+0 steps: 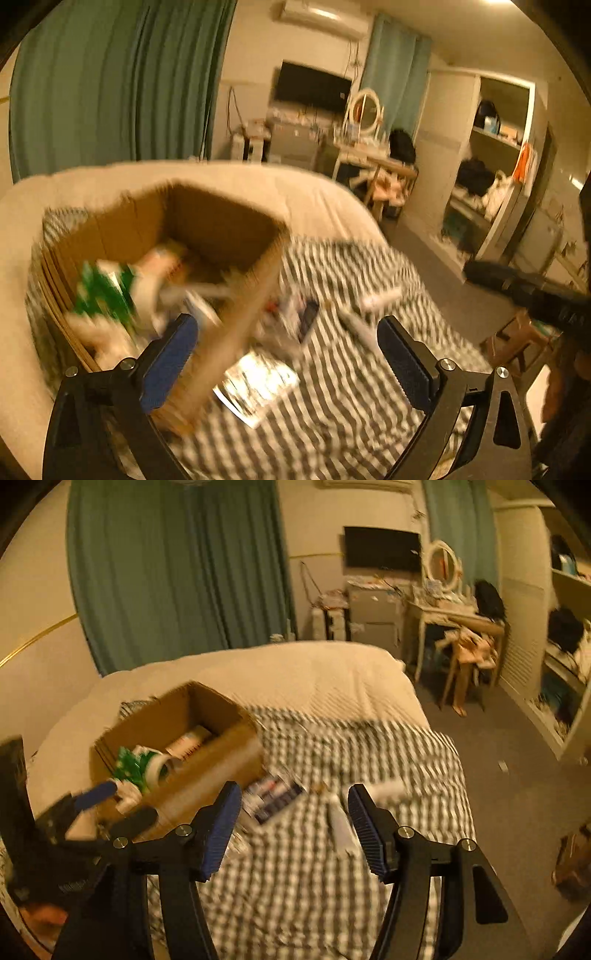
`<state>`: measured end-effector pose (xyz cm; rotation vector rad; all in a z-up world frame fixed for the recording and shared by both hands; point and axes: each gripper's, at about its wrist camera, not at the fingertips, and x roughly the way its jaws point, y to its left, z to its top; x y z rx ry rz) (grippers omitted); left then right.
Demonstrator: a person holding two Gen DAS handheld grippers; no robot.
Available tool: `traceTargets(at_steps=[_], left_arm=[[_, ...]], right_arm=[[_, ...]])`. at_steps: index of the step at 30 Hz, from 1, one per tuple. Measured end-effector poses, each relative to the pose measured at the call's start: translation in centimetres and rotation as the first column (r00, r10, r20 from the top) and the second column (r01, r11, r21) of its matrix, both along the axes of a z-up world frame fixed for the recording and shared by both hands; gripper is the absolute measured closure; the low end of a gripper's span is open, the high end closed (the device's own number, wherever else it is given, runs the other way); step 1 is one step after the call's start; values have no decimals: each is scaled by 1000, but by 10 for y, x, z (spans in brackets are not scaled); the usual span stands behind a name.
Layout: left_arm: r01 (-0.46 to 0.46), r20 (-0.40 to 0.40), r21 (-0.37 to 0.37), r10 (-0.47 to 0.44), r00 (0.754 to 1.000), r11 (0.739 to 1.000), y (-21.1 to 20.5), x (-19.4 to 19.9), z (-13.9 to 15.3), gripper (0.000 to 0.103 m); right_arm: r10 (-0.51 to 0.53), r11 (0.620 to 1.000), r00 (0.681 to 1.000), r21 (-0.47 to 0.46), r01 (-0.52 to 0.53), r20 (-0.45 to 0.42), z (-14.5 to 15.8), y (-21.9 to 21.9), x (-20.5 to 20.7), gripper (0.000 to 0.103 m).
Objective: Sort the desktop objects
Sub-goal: 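Move both open tools back from the box to the item pile, then grasp the silver foil blister tray with the left tool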
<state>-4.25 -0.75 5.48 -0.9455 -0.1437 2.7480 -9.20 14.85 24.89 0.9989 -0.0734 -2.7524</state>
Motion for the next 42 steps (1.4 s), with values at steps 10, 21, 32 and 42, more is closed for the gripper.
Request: traceTargets(at_steps=[10, 21, 32, 42], left_arm=[[-163, 255, -188, 209, 944, 968, 44, -34, -126, 2], [7, 302, -373, 115, 946, 928, 61, -79, -163, 1], [8, 384, -294, 111, 917, 956, 44, -103, -171, 0], [184, 475, -58, -135, 869, 981, 44, -80, -151, 0]], right_arm=[[-41, 997, 996, -68, 46, 74, -65, 54, 7, 39], [-39, 984, 990, -166, 62, 138, -106, 90, 1, 39], [15, 988, 984, -151, 12, 178, -117, 68, -2, 38], [24, 991, 976, -131, 5, 215, -129, 48, -4, 38]])
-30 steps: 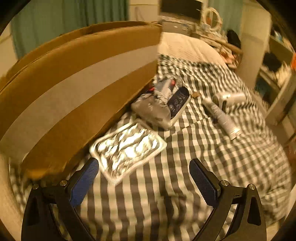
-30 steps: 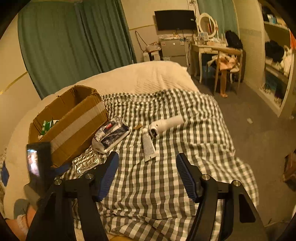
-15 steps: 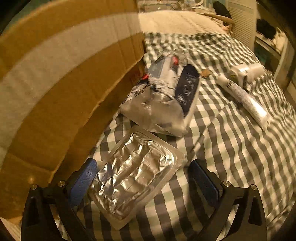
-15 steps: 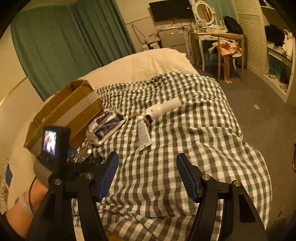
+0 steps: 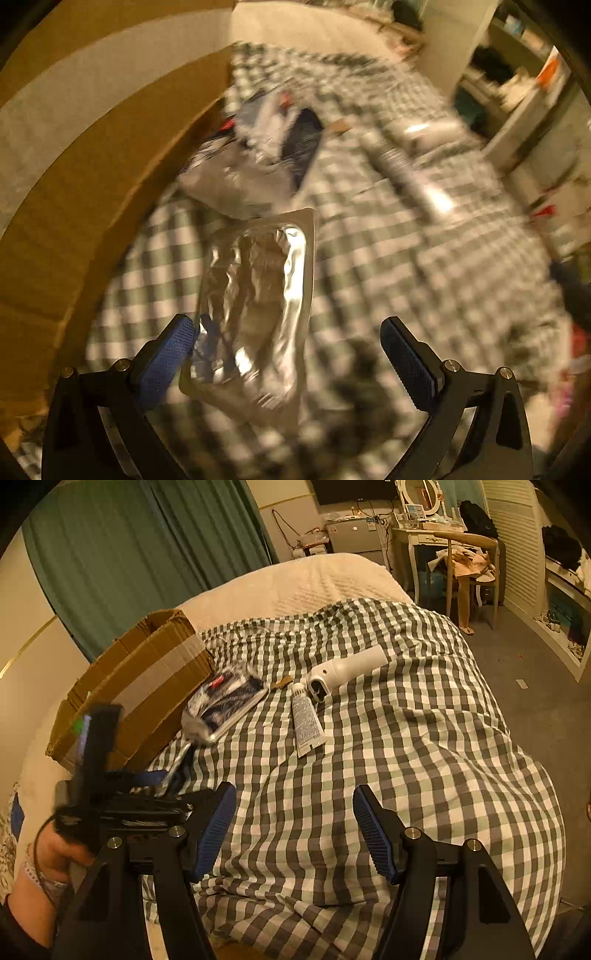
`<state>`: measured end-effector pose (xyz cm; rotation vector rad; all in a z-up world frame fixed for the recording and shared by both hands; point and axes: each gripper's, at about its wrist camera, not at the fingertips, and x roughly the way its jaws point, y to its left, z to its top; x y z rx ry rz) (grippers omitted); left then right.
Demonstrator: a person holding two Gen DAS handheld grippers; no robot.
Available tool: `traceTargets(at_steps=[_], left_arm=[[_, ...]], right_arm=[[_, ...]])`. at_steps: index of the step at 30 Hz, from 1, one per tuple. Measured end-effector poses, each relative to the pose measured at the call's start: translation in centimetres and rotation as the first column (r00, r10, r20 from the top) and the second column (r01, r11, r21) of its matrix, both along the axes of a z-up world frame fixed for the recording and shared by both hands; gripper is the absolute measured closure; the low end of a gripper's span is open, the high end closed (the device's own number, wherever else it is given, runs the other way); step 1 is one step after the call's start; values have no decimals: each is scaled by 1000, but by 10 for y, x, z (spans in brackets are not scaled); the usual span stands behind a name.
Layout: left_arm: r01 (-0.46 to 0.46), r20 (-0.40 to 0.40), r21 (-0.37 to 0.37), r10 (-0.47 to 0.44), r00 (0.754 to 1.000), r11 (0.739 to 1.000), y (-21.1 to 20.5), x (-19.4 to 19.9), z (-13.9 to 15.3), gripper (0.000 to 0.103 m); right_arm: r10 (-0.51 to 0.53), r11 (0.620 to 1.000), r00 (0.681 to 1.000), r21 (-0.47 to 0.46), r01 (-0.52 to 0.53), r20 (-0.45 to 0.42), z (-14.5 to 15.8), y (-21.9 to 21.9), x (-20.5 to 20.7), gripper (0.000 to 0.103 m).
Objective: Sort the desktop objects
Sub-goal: 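Grasp the silver foil blister tray with the left tool, then grasp the white toothpaste tube with the right tool while the left tool holds the tray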
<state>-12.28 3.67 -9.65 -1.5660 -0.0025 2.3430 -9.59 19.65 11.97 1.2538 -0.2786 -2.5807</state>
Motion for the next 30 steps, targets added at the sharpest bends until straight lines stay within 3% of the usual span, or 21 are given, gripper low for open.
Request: traceTargets(at_steps=[2, 5, 8, 12, 13, 14, 16, 20, 24, 26, 30], left_arm=[[-12, -13, 54, 13, 1000, 998, -4, -2, 8, 0], [-98, -64, 36, 100, 993, 995, -17, -6, 13, 0], [-176, 10, 49, 175, 984, 983, -27, -14, -1, 0], [-125, 11, -29, 125, 992, 992, -13, -13, -2, 1], [-95, -3, -82, 95, 995, 992, -4, -11, -3, 9], [-79, -25, -133, 76, 997, 988, 11, -11, -6, 35], [-65, -46, -173, 58, 997, 983, 10, -6, -3, 33], [-154, -38, -87, 151, 988, 984, -3, -9, 6, 34], [-261, -99, -63, 254, 962, 963, -9, -9, 15, 34], [-307, -107, -33, 302, 947, 951, -12, -13, 17, 33], [-341, -116, -22, 336, 935, 940, -23, -7, 16, 33]], right_arm=[[0, 1000, 1000, 7, 0, 2, 0, -2, 0, 38], [-1, 1000, 1000, 7, 1, 3, 0, -2, 0, 38], [2, 1000, 1000, 1, -2, 8, -1, -2, 0, 38], [-3, 1000, 1000, 10, 3, 2, -4, -3, -2, 38], [-5, 1000, 1000, 11, 5, -1, -4, -4, -4, 38], [-3, 1000, 1000, 14, 3, -6, -4, -4, -6, 38], [2, 999, 1000, 42, -1, -18, -4, -8, -10, 38], [33, 994, 998, 109, -28, -47, -5, -22, -27, 38], [70, 968, 996, 244, -57, -48, -17, -47, -61, 38], [83, 961, 996, 267, -69, -43, -23, -54, -78, 40], [71, 952, 997, 298, -75, 25, -49, -71, -125, 56]])
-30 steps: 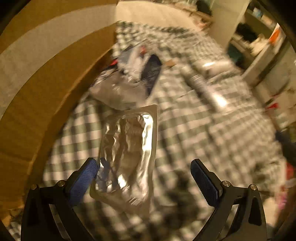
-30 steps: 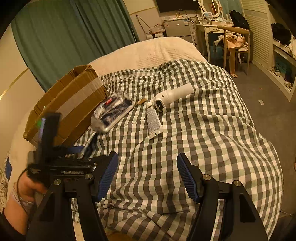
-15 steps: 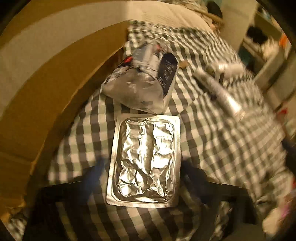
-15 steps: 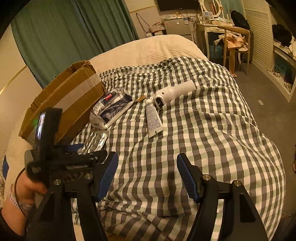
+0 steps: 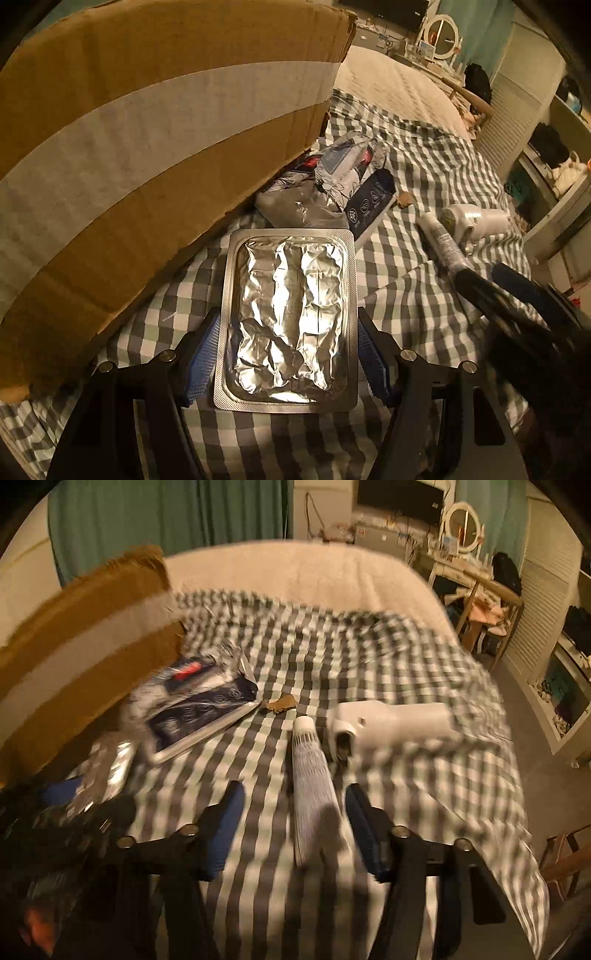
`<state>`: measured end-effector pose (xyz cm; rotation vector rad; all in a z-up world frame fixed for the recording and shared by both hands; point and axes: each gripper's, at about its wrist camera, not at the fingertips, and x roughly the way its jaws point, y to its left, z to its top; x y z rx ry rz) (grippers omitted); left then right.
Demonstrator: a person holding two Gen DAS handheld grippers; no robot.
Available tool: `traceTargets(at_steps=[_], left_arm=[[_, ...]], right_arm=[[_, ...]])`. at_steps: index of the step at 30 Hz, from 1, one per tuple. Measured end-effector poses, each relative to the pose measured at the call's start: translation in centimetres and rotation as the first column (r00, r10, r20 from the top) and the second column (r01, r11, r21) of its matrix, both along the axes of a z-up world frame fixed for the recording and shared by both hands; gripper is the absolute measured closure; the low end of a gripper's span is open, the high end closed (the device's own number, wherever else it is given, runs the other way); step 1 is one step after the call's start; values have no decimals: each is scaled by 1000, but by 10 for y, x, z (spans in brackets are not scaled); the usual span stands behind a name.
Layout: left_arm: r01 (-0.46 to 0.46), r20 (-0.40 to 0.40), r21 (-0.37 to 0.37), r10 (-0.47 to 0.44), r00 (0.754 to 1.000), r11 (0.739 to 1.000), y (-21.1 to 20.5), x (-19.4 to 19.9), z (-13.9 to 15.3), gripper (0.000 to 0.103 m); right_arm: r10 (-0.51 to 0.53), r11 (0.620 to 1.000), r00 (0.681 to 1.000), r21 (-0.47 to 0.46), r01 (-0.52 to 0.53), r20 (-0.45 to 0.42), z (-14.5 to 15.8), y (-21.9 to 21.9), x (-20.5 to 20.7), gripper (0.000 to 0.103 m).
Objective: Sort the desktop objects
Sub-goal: 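Grasp the white toothpaste tube with the right tool while the left tool holds the tray, then drop foil tray into the box with left tool while right tool drops toothpaste tube in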
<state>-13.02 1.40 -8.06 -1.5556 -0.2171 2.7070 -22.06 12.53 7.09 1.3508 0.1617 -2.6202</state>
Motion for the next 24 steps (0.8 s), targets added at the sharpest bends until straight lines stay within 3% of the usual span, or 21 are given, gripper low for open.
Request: traceTargets(at_steps=[4, 5, 6, 11, 18, 21, 24], left_arm=[[-5, -2, -3, 5, 1000, 1000, 1, -1, -2, 33], [-7, -4, 1, 7, 1000, 1000, 1, -3, -3, 33], [-11, -6, 7, 11, 1000, 1000, -1, -4, -2, 33], [-12, -25, 16, 13, 1000, 1000, 9, -17, -1, 33], [5, -64, 73, 0, 998, 997, 9, -4, 19, 33], [29, -100, 59, -23, 995, 998, 14, 3, 29, 33], [44, -131, 107, -30, 991, 993, 13, 12, 42, 33]], right_arm=[[-32, 999, 998, 45, 29, 55, -23, -6, -16, 60], [-29, 997, 998, 68, 26, 49, -23, -9, -14, 64], [-23, 996, 998, 87, 18, 51, -22, -11, -11, 75], [33, 992, 998, 117, -38, 46, -9, -13, 15, 76], [21, 999, 1000, -47, -20, 7, 42, 7, 66, 76], [13, 997, 1000, -70, -14, -20, 65, 6, 80, 76], [7, 995, 998, -95, -13, -56, 92, 6, 91, 76]])
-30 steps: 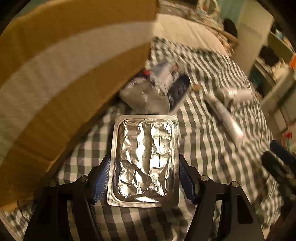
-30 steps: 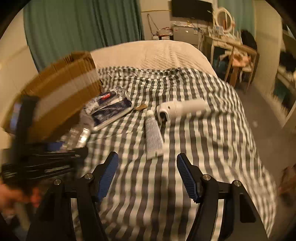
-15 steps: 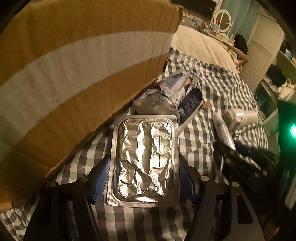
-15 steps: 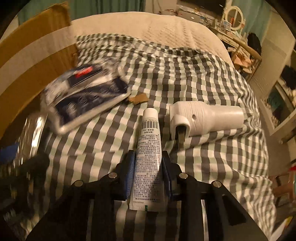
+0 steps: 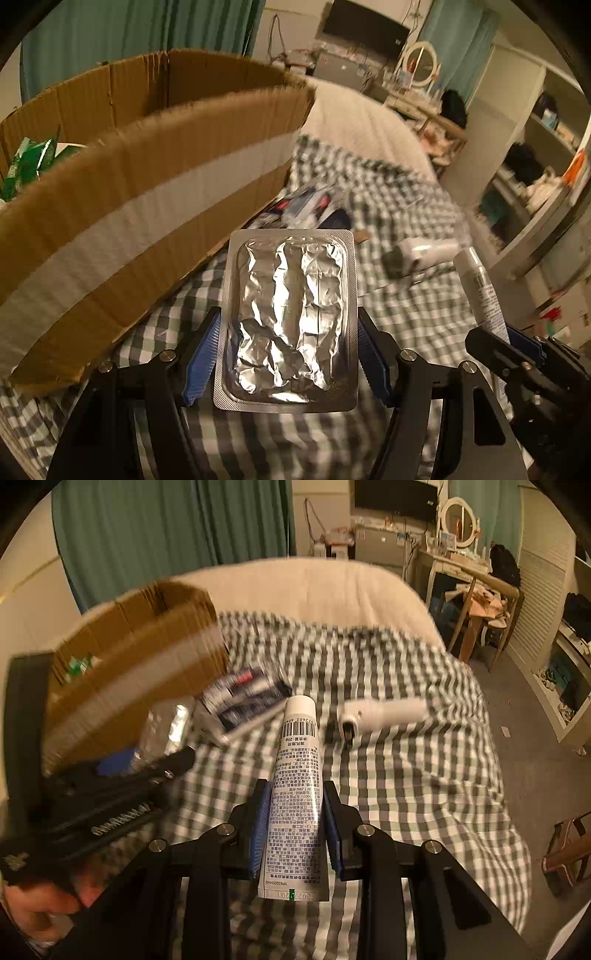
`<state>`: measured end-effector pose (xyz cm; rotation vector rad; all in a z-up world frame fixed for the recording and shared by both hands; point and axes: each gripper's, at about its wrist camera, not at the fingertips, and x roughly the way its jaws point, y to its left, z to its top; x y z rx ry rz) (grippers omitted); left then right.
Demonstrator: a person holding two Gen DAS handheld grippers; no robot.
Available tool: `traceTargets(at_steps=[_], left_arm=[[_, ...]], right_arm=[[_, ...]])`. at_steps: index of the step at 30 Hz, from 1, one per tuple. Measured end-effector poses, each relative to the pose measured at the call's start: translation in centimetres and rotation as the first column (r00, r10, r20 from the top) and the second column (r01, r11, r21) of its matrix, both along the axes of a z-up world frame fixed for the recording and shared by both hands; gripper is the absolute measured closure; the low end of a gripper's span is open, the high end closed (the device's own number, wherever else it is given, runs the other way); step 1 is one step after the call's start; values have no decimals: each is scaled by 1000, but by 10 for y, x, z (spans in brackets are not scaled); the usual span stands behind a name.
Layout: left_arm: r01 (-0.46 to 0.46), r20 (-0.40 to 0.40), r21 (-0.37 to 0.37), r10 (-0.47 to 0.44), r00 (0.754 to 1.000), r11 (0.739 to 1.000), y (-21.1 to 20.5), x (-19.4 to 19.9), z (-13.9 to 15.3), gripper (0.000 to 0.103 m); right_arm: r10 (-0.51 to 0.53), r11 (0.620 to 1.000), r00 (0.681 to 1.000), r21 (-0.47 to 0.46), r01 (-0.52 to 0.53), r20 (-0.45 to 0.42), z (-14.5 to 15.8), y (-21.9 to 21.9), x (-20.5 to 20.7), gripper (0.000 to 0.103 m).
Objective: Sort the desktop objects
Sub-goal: 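Drop foil tray into the box with left tool while right tool drops toothpaste tube in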
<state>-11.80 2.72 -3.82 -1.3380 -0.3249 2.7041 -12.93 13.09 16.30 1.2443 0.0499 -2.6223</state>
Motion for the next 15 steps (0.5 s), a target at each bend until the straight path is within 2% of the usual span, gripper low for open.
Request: traceTargets(at_steps=[4, 7, 11, 13, 15], left_arm=[[28, -95, 40, -24, 995, 999, -3, 16, 32, 33], [38, -184, 32, -31, 983, 999, -12, 28, 60, 33], [-2, -314, 51, 18, 949, 999, -41, 33, 108, 33], [-63, -387, 71, 86, 918, 995, -73, 31, 136, 33], [-106, -412, 79, 129, 902, 991, -95, 22, 149, 33]], right_arm=[[7, 998, 999, -58, -10, -49, 35, -4, 11, 76], [27, 993, 996, -112, -36, -80, 58, -15, 13, 76], [97, 979, 988, -167, -117, -123, 89, -47, 5, 76], [121, 970, 982, -195, -148, -143, 99, -63, -5, 76], [156, 954, 975, -233, -189, -156, 107, -87, -24, 76]])
